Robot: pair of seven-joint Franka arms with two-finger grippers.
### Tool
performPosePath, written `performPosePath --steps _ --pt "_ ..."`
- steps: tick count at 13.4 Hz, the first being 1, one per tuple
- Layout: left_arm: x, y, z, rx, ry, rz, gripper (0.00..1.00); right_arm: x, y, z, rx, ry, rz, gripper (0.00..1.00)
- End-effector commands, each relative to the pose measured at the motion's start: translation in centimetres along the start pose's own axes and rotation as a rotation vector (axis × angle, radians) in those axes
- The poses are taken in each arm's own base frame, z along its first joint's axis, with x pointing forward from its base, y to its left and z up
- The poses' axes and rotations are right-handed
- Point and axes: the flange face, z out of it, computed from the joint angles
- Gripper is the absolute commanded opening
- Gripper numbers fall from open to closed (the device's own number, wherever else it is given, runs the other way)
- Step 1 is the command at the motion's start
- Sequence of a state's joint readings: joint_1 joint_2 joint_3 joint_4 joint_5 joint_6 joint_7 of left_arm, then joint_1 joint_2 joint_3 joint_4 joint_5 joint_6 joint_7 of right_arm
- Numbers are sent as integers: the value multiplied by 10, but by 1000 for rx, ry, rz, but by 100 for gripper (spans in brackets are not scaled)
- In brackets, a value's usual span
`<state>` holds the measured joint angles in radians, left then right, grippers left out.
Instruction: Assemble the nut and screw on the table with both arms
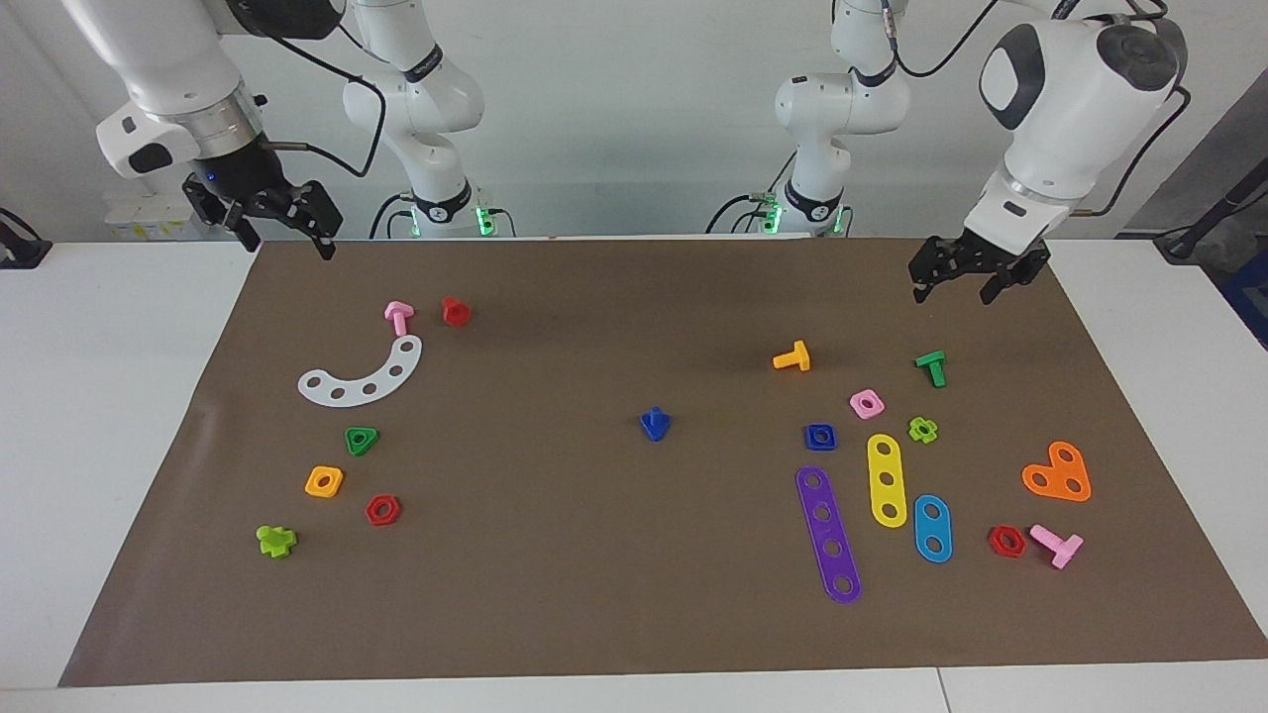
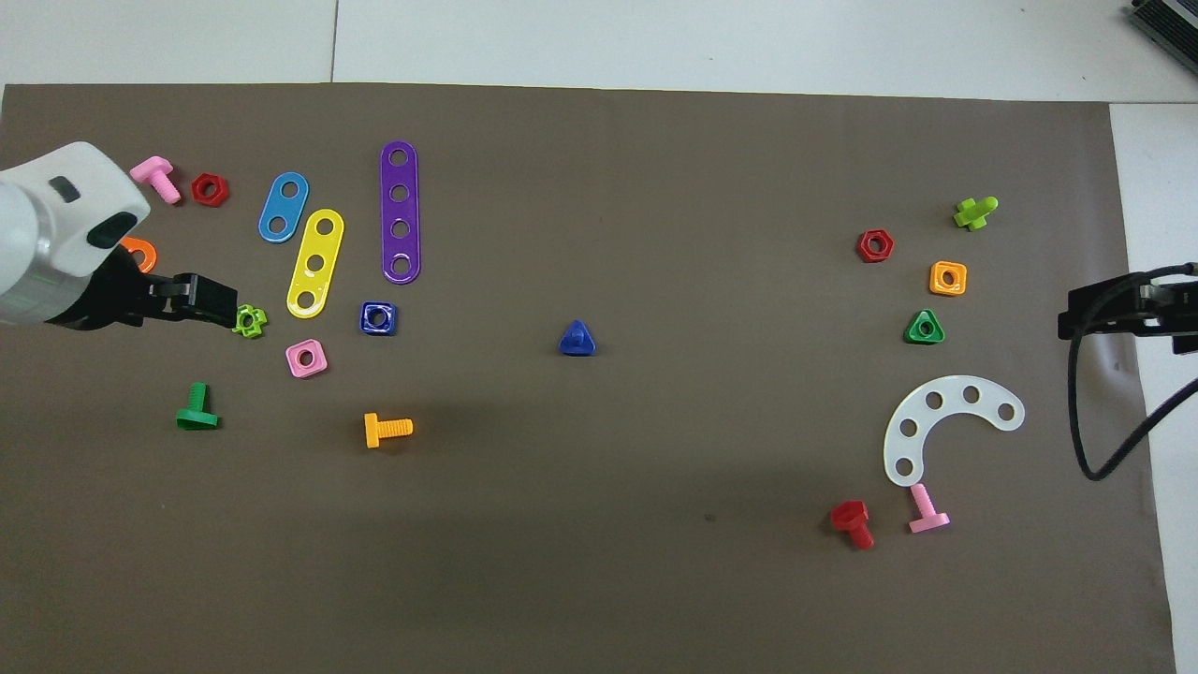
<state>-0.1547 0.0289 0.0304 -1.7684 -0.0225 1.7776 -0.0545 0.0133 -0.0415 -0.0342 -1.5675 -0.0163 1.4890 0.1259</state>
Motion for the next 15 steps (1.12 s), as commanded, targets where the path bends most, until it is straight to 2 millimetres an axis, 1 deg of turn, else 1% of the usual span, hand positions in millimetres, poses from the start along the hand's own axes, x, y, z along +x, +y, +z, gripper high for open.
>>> performPosePath --steps 1,2,4,5,6,7,8,9,11,13,15 --pt "24 35 44 -3 8 -46 96 6 -2 3 -17 -15 -30 100" --pt "28 38 54 -3 15 -42 96 5 -1 5 -24 -20 -35 100" --pt "29 41 73 -5 30 -47 95 0 2 13 -28 -37 -50 100" --pt "29 42 87 -4 30 -54 95 0 5 12 -22 -35 -43 100" --pt "28 54 101 -5 42 -41 95 1 6 12 -20 -32 -42 100" --pt "28 58 121 -6 56 -35 93 0 6 12 -21 -33 -35 100" --pt "28 70 140 -5 57 -19 92 0 6 13 -19 -35 -33 100" --pt "26 76 157 -4 59 -7 91 1 7 13 -19 -35 -34 100" --pt "24 76 182 -7 86 -4 90 0 4 13 -16 -35 -45 100" --pt "27 77 198 -5 85 -3 89 0 5 13 -16 -35 -48 100" --pt "28 76 201 -4 84 5 88 0 5 13 -15 -35 -48 100"
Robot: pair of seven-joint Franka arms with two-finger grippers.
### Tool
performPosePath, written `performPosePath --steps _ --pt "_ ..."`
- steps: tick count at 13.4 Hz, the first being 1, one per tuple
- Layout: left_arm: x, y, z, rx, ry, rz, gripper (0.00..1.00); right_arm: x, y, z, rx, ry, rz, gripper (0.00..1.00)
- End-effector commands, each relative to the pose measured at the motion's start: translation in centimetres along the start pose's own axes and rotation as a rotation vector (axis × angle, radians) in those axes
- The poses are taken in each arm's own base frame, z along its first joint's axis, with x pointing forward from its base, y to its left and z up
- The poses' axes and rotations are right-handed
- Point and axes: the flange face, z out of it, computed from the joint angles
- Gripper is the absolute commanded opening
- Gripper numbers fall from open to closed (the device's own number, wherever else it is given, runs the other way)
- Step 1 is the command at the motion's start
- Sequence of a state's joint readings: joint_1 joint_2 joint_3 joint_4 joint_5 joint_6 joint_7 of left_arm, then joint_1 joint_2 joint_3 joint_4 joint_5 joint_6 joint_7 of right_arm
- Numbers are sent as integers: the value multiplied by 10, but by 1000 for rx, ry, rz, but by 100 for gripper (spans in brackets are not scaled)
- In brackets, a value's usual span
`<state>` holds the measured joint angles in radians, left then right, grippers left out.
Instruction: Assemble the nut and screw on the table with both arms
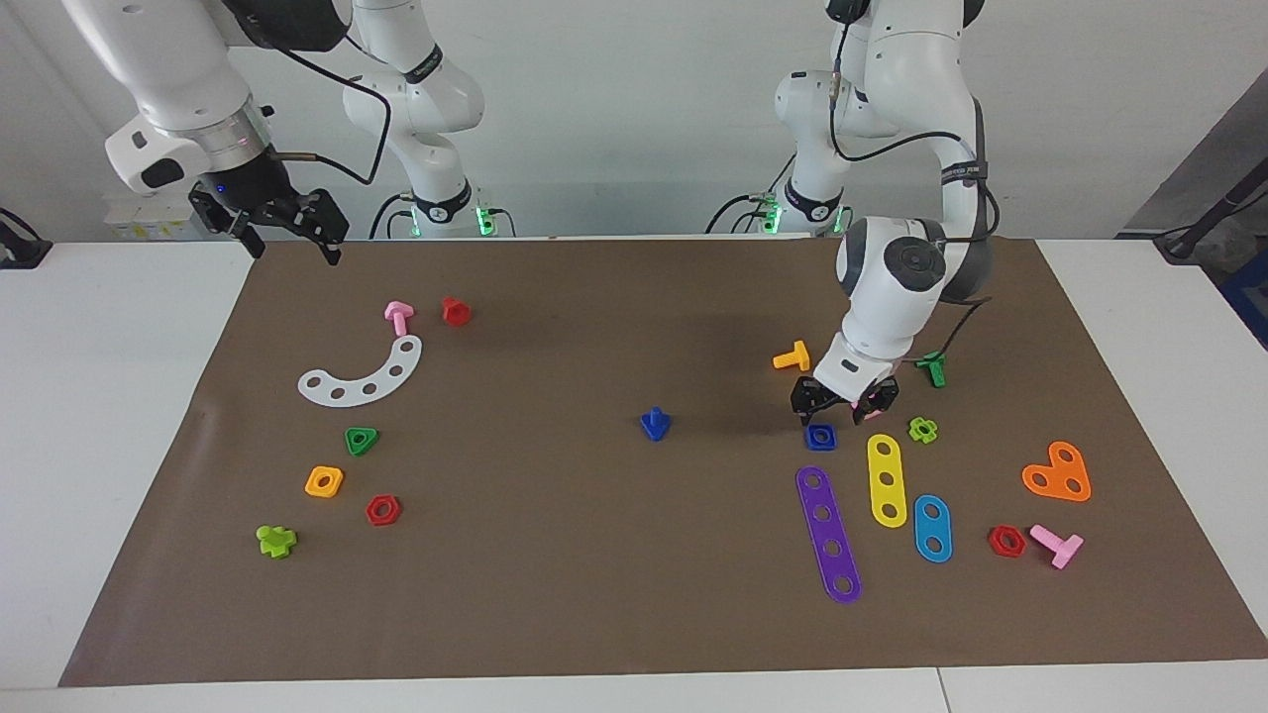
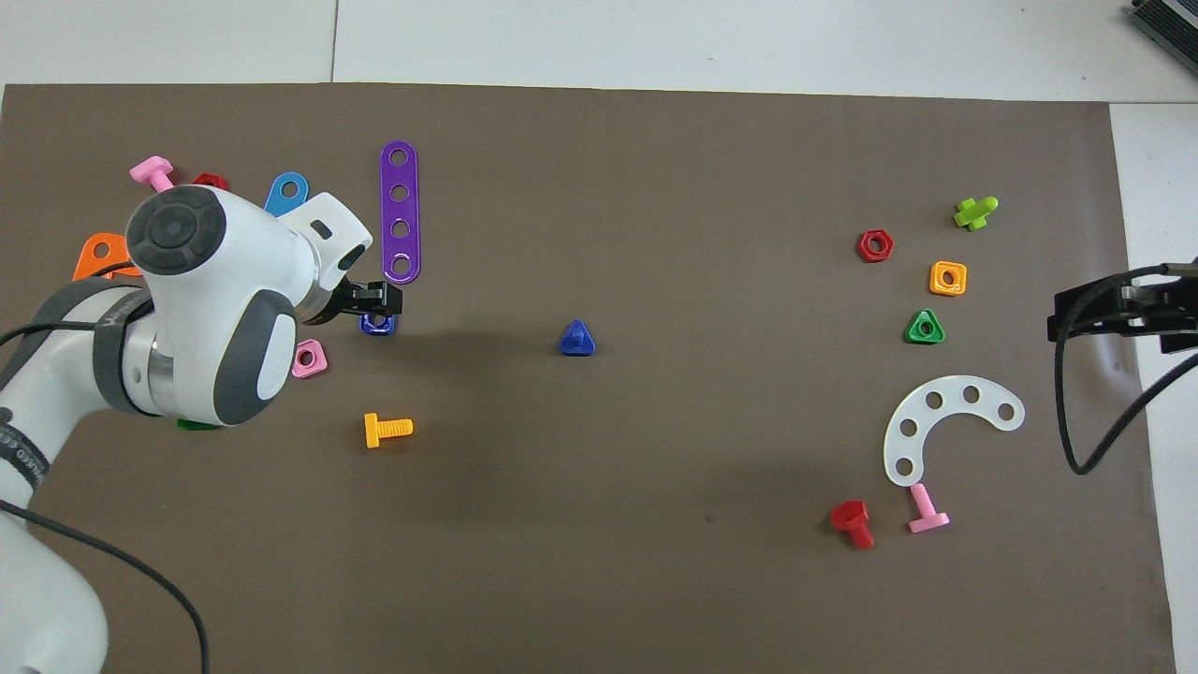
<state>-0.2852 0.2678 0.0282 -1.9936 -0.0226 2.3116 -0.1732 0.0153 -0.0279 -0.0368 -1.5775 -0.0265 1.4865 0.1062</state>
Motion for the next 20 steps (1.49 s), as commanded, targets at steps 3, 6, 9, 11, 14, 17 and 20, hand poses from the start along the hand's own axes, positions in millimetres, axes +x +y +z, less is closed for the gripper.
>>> performPosePath --steps 3,6,9,11,14,17,20 --pt "-1 0 0 -5 14 0 88 -4 4 0 -1 -9 -29 100" --pt "-1 0 0 -5 14 2 88 -4 5 1 0 -11 -28 100" --pt "-1 0 0 -6 15 3 88 -4 5 1 0 -11 -28 100" --pt "-1 0 0 -6 15 3 88 -4 4 0 0 -11 -28 100" --pt "0 1 6 -5 17 5 88 -5 -1 -5 5 1 -28 100" --pt "1 1 7 -6 24 4 88 -5 0 -7 2 3 -28 100" --pt "0 2 8 -5 20 6 87 -5 4 -6 5 4 -20 100"
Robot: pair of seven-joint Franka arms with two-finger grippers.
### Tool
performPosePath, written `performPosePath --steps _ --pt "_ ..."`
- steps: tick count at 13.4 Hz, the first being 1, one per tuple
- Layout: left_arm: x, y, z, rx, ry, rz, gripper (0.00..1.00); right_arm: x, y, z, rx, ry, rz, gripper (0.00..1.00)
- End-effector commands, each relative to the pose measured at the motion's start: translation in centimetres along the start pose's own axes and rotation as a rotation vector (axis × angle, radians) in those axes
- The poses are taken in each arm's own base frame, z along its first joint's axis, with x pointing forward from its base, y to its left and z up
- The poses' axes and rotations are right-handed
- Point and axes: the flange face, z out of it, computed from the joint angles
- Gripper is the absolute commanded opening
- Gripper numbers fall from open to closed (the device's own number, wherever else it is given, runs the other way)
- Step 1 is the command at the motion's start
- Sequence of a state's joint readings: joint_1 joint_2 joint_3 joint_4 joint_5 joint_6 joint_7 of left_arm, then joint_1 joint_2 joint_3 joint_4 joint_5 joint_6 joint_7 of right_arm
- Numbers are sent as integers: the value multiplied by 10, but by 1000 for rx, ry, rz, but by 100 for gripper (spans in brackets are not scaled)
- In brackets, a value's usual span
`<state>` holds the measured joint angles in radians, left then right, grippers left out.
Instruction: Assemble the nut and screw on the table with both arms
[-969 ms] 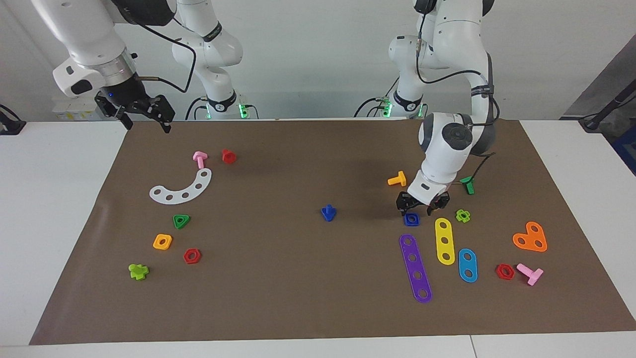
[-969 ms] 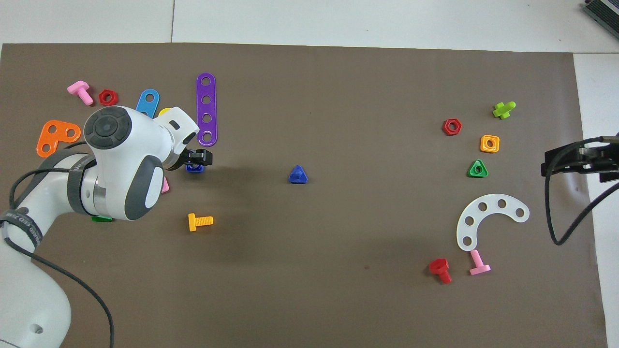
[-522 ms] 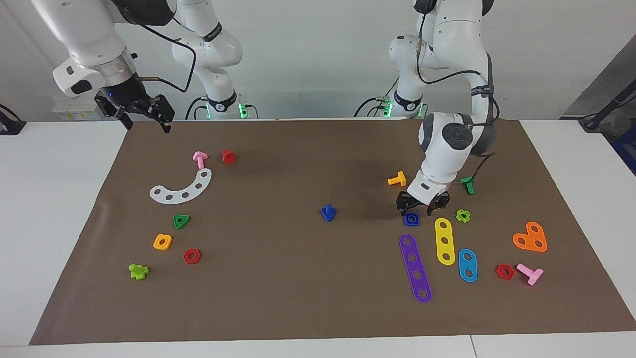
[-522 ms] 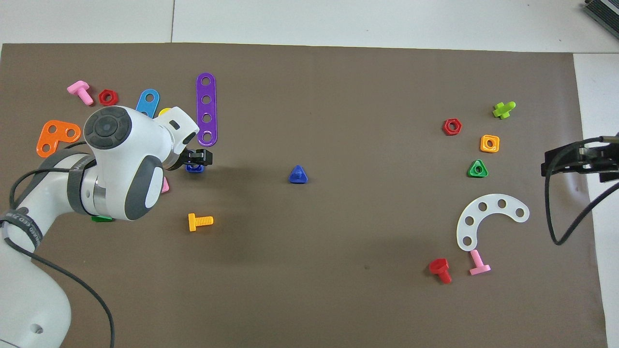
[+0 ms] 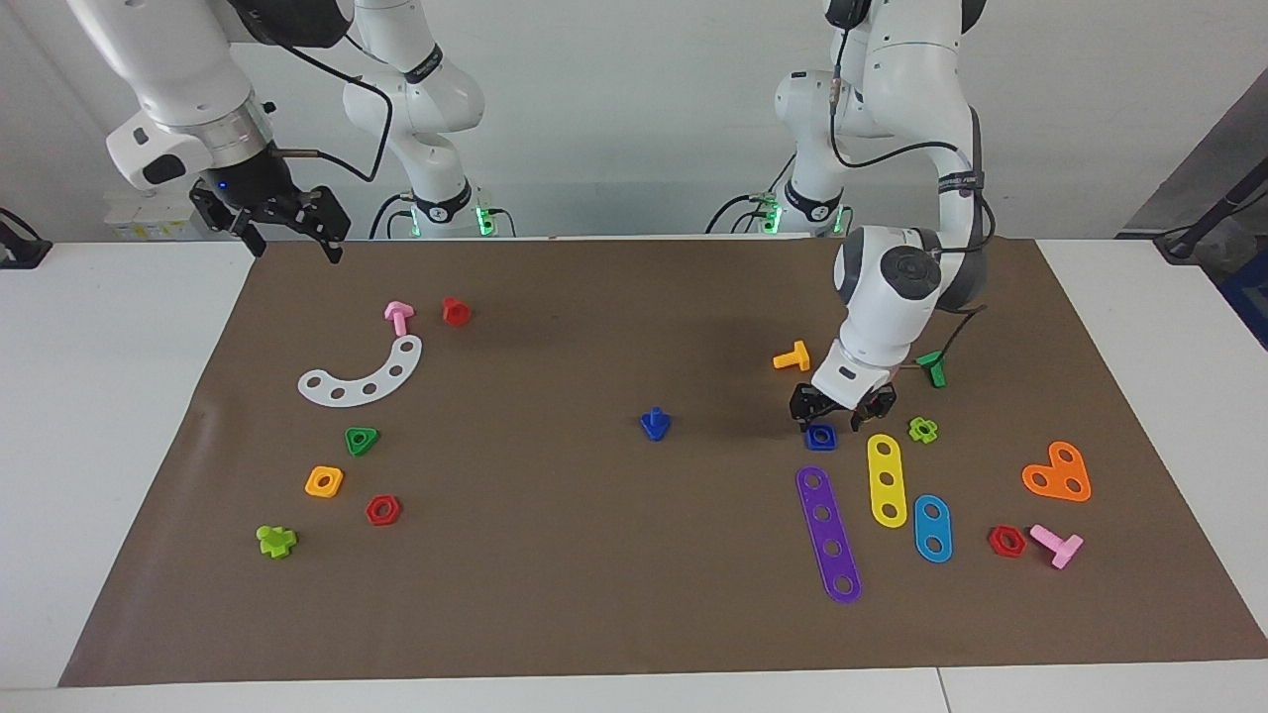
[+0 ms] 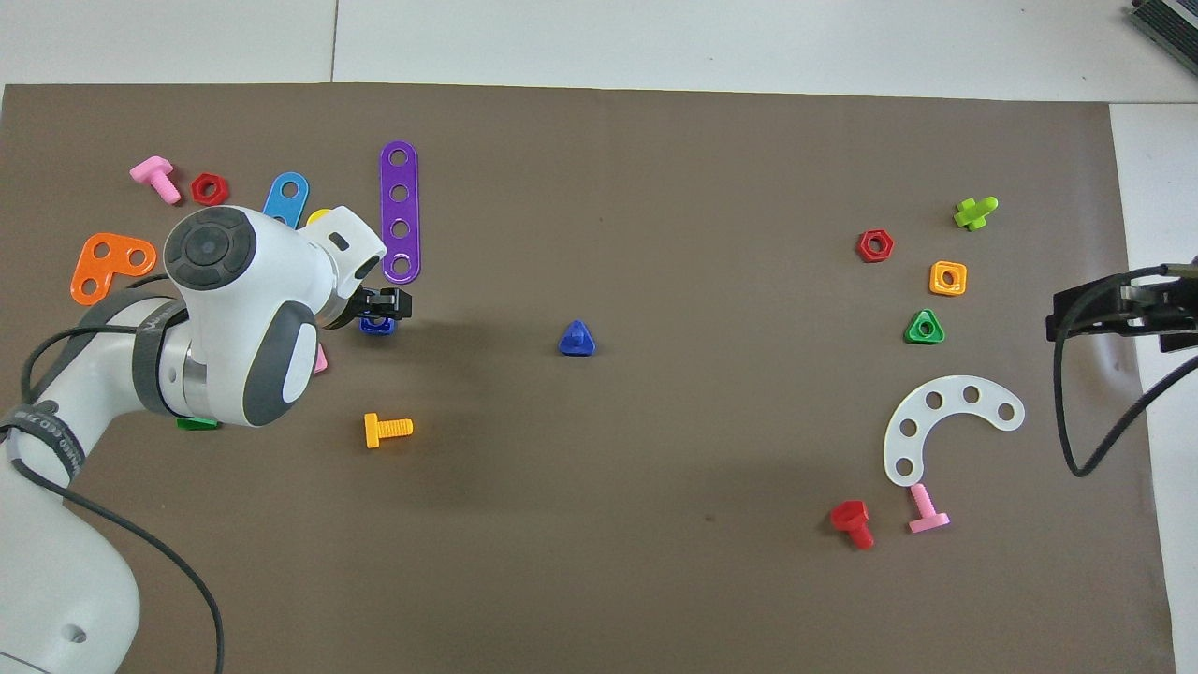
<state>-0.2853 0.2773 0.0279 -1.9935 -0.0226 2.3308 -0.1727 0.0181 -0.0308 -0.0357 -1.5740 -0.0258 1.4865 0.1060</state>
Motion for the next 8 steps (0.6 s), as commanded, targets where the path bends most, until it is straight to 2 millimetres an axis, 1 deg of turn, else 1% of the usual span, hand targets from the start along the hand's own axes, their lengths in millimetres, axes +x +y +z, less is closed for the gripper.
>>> performPosePath --steps 1,3,5,8 --pt "-2 1 4 -4 9 5 87 -4 6 -3 3 -2 -16 100" --pt "-1 1 6 -4 10 5 86 -4 3 -3 3 -4 -22 100" --pt "-7 12 13 -4 2 19 85 -4 2 -2 1 -5 -30 100" --pt "-12 10 26 -8 33 15 83 -4 0 -3 1 0 -32 100"
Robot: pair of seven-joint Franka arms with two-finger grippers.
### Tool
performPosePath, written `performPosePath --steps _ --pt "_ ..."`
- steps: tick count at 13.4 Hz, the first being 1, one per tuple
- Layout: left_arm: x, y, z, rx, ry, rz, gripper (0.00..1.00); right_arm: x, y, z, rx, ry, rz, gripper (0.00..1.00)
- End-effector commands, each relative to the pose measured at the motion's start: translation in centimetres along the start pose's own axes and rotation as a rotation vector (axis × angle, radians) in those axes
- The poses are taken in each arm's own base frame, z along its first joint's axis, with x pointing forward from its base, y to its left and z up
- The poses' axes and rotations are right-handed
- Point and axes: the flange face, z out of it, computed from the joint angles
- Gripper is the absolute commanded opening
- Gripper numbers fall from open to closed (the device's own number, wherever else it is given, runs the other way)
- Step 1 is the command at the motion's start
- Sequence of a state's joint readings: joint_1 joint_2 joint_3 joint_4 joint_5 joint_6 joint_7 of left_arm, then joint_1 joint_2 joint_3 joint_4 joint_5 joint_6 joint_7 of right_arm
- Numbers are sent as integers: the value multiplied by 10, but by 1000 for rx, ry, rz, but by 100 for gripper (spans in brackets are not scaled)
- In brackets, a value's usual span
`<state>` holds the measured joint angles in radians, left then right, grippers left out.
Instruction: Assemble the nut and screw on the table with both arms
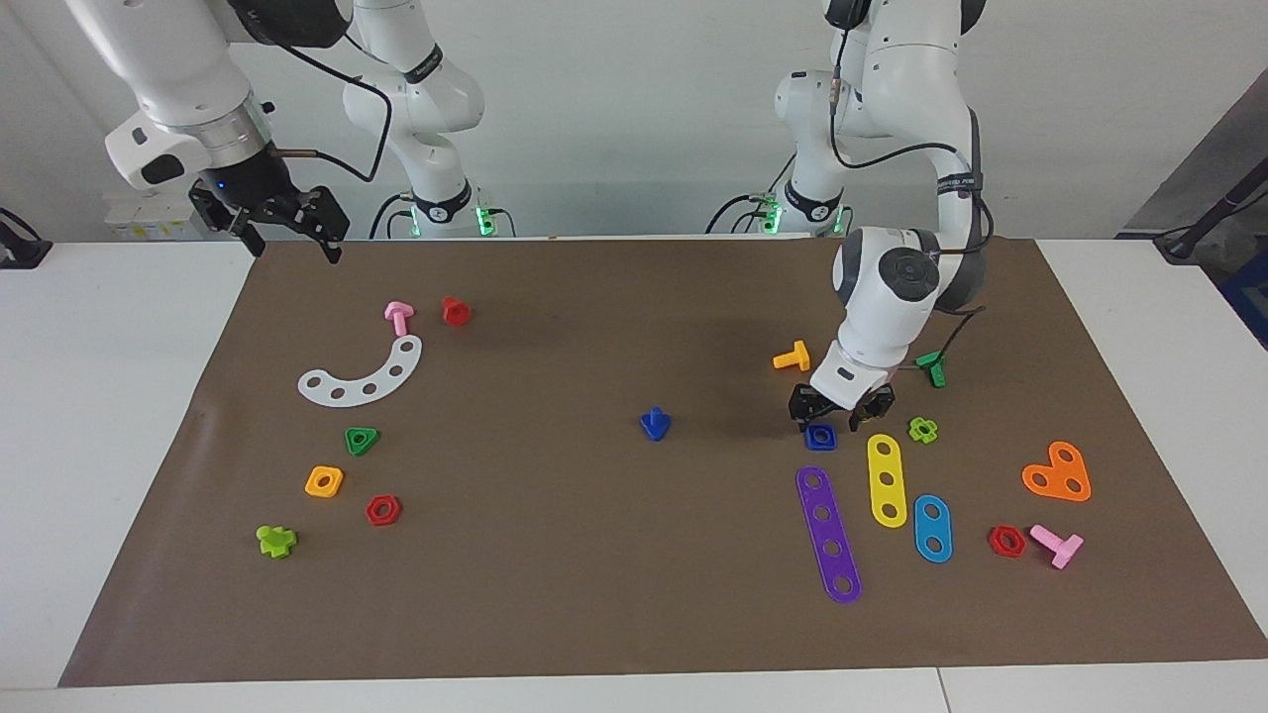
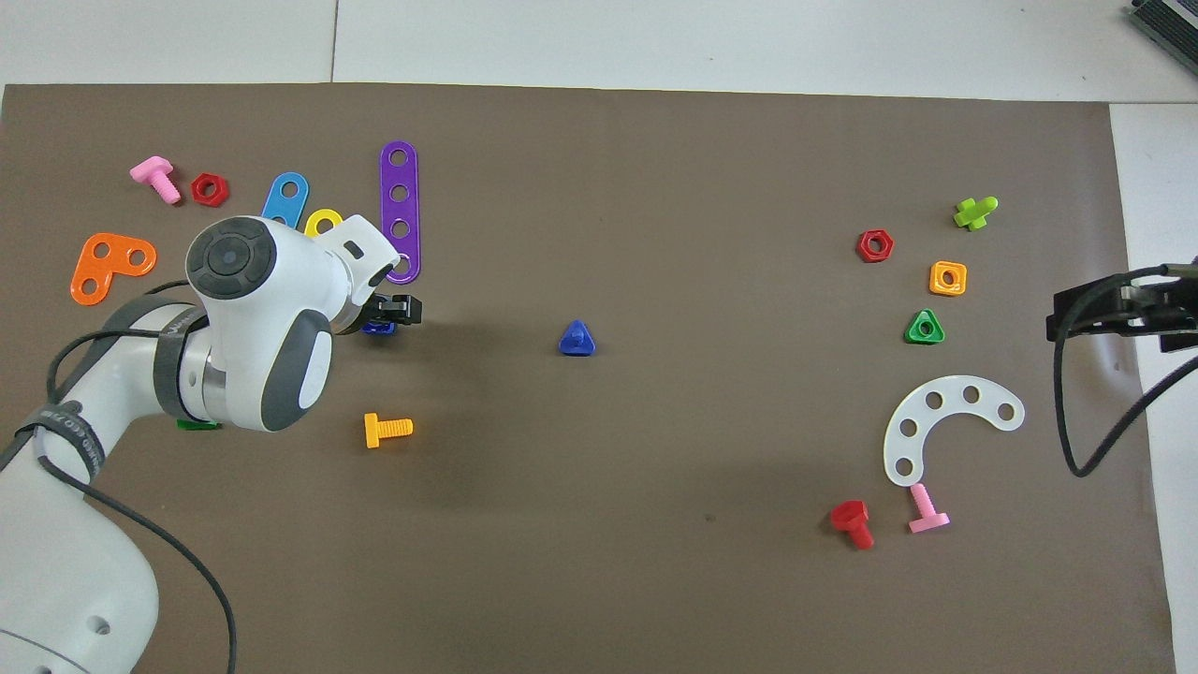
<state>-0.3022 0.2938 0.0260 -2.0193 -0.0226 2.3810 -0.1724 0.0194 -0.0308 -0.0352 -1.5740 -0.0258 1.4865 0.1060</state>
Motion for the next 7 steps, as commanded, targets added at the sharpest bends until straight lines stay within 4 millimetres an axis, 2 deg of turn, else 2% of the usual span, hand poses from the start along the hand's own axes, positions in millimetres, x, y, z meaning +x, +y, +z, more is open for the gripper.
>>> performPosePath --steps 1,7 --pt "-6 -1 11 -6 24 1 81 -4 0 -3 1 -2 -31 100" --pt "-8 -8 18 -1 6 35 72 -4 0 -2 1 -3 -31 100"
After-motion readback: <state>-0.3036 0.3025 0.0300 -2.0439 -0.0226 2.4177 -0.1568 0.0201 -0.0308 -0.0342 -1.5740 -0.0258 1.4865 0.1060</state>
